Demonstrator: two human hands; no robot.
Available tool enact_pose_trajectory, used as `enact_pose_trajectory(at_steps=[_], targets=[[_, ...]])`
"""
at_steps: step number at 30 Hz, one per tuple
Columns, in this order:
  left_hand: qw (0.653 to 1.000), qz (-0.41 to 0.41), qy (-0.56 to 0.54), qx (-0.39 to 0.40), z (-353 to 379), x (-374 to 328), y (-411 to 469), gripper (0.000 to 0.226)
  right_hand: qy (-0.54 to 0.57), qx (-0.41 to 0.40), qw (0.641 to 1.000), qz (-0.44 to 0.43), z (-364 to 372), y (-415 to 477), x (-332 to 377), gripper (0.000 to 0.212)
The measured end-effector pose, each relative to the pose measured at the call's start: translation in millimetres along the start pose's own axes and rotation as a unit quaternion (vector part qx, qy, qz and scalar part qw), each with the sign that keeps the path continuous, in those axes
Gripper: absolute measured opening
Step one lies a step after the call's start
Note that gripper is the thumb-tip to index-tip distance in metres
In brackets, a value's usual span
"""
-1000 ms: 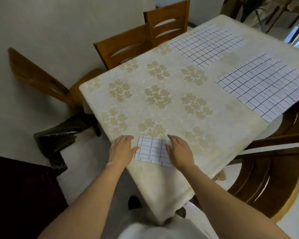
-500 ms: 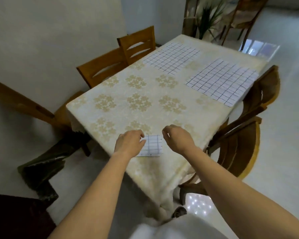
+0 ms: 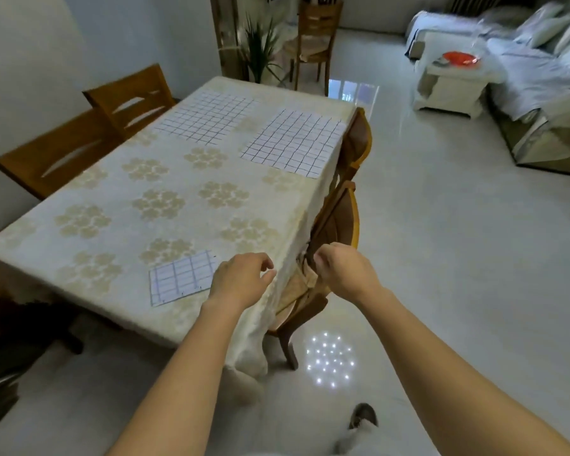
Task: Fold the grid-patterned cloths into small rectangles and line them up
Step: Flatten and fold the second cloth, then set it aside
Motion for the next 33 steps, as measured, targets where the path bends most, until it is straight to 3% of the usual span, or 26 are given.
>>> enact_pose_trajectory(at_steps=[6,10,19,27,33], targets=[[0.999,-0.026,0.011,-0.020,-7,-43,1,0.028,-0.004,-0.010,0.998,-0.056,-28,4,-26,0.029],[0.997,-0.052,0.034,-0.046,-1,-102,18,0.027,0.003,-0.010,0.997,-0.073,-58,14,-89,0.027],[0.995,-0.076,-0.035,-0.058,27,-240,81,0.019,0.007,0.004,0.997,-0.078,-123,40,-231,0.021],[0.993,-0.086,-0.018,-0.076,30,-278,140,0.018,0.022,0.009,0.994,-0.106,-132,106,-275,0.025],[0.992,-0.055,-0.060,-0.095,26,-290,247,0.015,-0.026,-0.008,0.996,-0.082,-153,185,-332,0.025]])
Point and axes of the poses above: each hand's wrist, its own y-axis towards the middle knuckle, its own z-axis out of the palm, x = y × z, the point moved 9 cm from there along y, towards the middle knuckle
